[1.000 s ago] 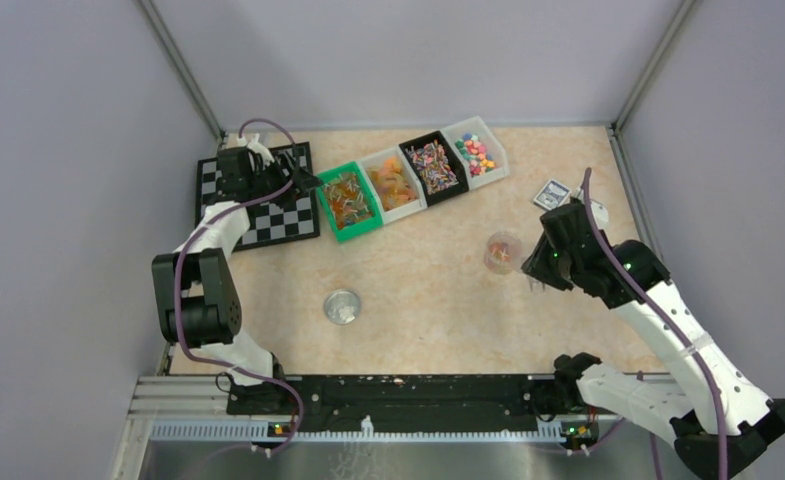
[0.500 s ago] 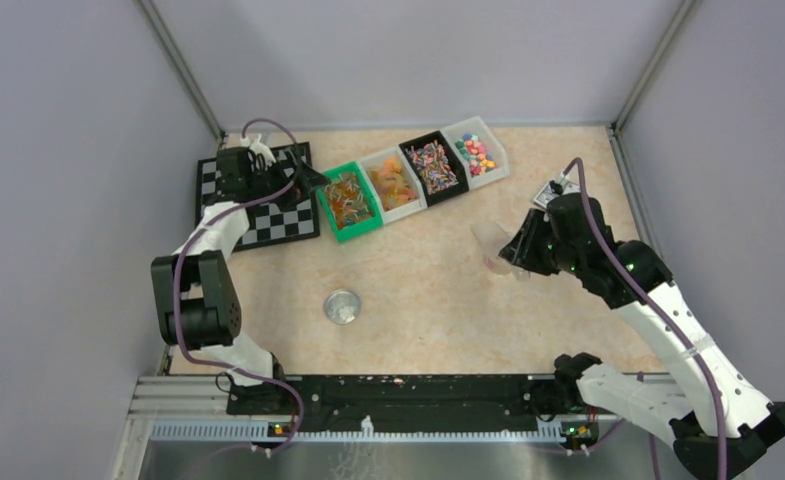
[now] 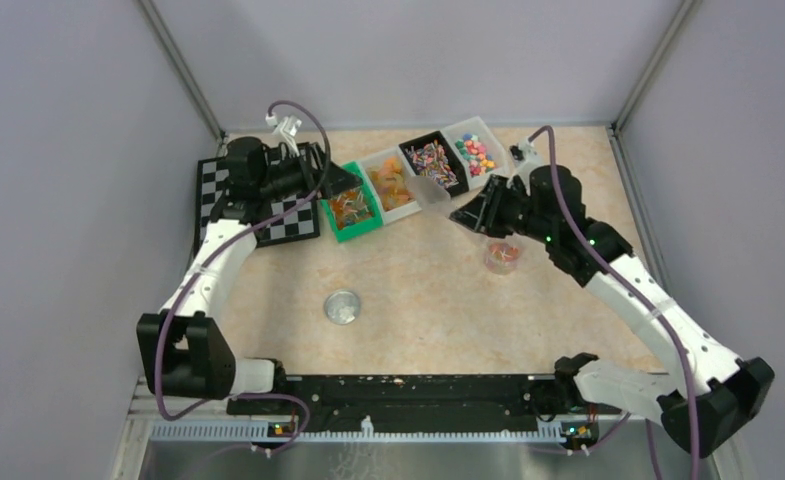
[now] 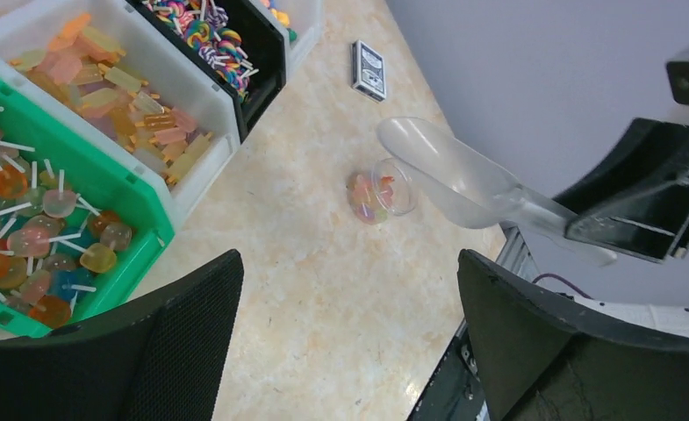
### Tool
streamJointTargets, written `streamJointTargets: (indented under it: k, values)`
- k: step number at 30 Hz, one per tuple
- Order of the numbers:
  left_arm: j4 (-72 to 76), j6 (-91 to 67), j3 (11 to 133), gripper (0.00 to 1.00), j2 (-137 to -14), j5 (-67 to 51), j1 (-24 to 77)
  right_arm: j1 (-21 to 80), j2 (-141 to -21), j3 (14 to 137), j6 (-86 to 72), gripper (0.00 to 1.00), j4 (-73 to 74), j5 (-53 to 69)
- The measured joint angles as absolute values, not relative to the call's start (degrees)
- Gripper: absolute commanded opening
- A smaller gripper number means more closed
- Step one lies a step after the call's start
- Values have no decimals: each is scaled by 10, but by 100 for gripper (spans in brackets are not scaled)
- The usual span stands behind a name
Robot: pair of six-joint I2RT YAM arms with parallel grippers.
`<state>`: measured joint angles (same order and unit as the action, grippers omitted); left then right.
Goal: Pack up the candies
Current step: Place the fake candies in the packing bottle.
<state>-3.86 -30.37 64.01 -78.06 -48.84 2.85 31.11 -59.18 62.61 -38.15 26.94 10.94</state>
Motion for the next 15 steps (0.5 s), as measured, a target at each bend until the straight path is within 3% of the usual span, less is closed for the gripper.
streamJointTargets:
  k: [4,15]
  values:
    - [-57,-286,634,99,-750,-453,38,324,-661,643,-402,0,223,118]
    - [-83,-310,539,99,-682,-203,12,374,-842,824,-463,0,240,90]
